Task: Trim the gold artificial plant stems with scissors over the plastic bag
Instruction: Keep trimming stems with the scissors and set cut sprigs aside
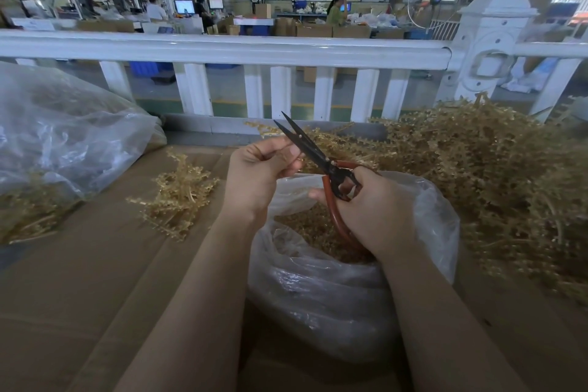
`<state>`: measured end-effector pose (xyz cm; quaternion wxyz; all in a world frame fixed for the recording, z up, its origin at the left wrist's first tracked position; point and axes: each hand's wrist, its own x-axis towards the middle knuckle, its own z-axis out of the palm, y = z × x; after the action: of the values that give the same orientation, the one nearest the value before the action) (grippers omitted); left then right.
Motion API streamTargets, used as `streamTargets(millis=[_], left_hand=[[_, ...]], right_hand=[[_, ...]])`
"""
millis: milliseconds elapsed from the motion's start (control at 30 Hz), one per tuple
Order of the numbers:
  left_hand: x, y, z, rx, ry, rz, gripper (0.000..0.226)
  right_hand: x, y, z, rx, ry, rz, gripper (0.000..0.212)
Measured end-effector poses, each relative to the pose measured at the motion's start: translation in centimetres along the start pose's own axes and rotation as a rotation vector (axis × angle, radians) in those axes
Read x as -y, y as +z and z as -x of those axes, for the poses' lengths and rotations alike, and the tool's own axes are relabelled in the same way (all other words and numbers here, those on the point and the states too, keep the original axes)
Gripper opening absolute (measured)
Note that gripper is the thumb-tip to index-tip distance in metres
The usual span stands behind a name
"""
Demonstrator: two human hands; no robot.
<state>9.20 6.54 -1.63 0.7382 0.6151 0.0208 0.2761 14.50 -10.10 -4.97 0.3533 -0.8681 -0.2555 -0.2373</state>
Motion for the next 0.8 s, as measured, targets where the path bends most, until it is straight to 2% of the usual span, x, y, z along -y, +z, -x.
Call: streamTargets(millis=[200,567,700,800], left_hand=[[0.0,0.1,0.1,0.016,0.018,-0.101,0.015],[-0.2,0.3,0.1,-0.010,-0.006,-0.084,0.011],[-0.1,0.8,0.1,-0.023,-0.081,-0.031,0.010],[0.2,1.5,0.3,0.021,-0.154,-0.111,0.008]], right_hand=[[-0.2,0.0,0.0,-0.020,0.005,-0.004,0.061],[-0.2,0.1,0.0,0.020,0.030,-0.054,0.062],[-0.2,0.1,-0.1,0.083,0.148,-0.195,0.050],[-0.3,0.2,-0.5,0.060,0.212,-0.332,0.036]])
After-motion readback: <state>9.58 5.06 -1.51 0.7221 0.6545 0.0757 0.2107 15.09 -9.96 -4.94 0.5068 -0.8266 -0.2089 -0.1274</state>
